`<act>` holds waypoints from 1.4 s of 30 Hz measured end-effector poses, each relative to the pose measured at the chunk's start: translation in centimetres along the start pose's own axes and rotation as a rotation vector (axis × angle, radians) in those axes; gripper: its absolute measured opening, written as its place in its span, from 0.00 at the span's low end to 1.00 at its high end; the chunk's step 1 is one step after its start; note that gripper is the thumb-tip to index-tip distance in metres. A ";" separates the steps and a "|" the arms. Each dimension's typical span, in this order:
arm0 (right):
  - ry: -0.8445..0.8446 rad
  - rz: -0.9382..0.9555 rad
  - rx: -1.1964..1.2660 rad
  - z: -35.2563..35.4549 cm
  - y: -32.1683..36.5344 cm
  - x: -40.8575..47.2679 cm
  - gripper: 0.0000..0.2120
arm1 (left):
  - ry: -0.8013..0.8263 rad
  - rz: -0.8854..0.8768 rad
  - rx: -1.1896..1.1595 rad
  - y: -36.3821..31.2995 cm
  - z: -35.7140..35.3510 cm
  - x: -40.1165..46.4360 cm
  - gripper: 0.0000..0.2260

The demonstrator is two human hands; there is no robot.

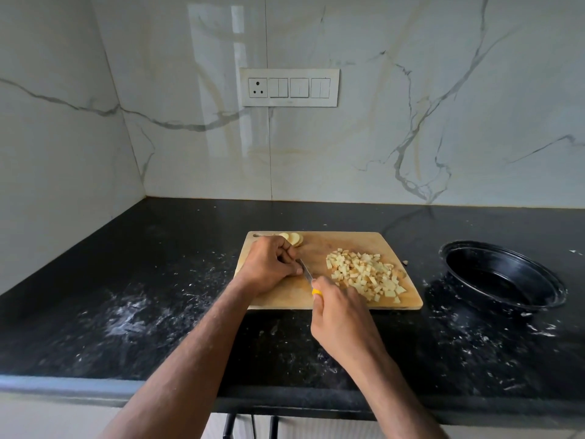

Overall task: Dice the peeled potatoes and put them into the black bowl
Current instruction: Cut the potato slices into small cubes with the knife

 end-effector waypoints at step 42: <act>-0.077 -0.106 -0.004 2.0 -3.3 -2.2 0.15 | 0.542 -0.144 0.614 -4.1 -5.8 1.8 0.09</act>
Point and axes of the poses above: each hand's wrist, its own x-axis towards the middle knuckle, its own z-axis out of the back of the hand, y = z × x, the point moved 10 cm from there along x, towards the middle knuckle, and after that the axes turned 15 degrees about -x, right-handed, at the moved point
